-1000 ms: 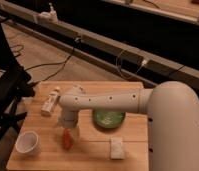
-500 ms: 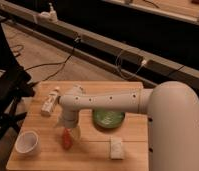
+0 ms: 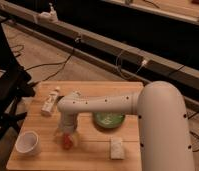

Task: Drag the pepper across the table

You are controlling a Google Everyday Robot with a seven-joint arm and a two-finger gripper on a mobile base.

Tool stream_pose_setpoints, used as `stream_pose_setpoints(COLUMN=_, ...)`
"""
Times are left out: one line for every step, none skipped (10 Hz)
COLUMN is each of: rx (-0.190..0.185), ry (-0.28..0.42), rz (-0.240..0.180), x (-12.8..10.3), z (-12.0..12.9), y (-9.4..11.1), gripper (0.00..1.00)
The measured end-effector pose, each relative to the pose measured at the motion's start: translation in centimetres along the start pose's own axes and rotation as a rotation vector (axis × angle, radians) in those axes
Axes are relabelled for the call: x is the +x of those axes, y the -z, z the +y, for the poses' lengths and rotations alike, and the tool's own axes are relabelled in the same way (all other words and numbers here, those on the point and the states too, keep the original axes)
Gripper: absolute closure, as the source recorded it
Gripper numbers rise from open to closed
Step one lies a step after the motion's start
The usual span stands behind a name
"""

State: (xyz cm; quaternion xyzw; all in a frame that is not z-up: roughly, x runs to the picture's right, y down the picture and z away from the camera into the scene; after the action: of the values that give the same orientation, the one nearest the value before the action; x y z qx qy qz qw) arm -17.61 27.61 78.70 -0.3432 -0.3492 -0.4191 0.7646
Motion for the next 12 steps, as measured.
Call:
stream_pose_setpoints(rx=0.001, ry=-0.011, rz=-0.018, x=0.0, z=0.1, y=-0.8, gripper=0.25)
stream_pose_setpoints(rx=0.009, ry=-0.021, rz=-0.03, x=0.2, z=0.0, y=-1.5, gripper=0.36)
stream_pose_setpoints(rx=0.015, ry=-0.028, rz=-0.037, x=0.4, z=0.1, y=-1.8, gripper=0.46)
stream_pose_setpoints(rx=0.015, ry=-0.025, rz=-0.029, x=0.7, z=0.1, y=-1.8, gripper=0.56)
stream_pose_setpoints(rx=0.004, ry=-0.02, rz=-0.016, x=0.8, z=0.2, y=-1.7, gripper=0.66)
stream_pose_setpoints(rx=-0.009, ry=-0.019, rz=-0.002, x=1.0, z=0.3, y=-1.5, gripper=0.76)
stream_pose_setpoints(rx=-0.018, ry=-0.02, rz=0.012, x=1.2, z=0.4, y=-1.2, gripper=0.84)
stream_pose_setpoints(rx=-0.035, ry=-0.032, rz=0.03, x=1.4, z=0.8, y=-0.9, gripper=0.95)
stream_pose_setpoints(rx=-0.045, ry=-0.046, rz=0.045, x=1.6, z=1.4, y=-0.5, gripper=1.0)
stream_pose_setpoints(rx=-0.057, ry=-0.062, rz=0.066, x=1.9, z=2.0, y=-0.1, gripper=1.0)
stream_pose_setpoints(rx=-0.065, ry=-0.08, rz=0.078, x=2.0, z=2.7, y=0.3, gripper=1.0)
stream_pose_setpoints(rx=-0.071, ry=-0.103, rz=0.088, x=2.1, z=3.3, y=0.7, gripper=1.0)
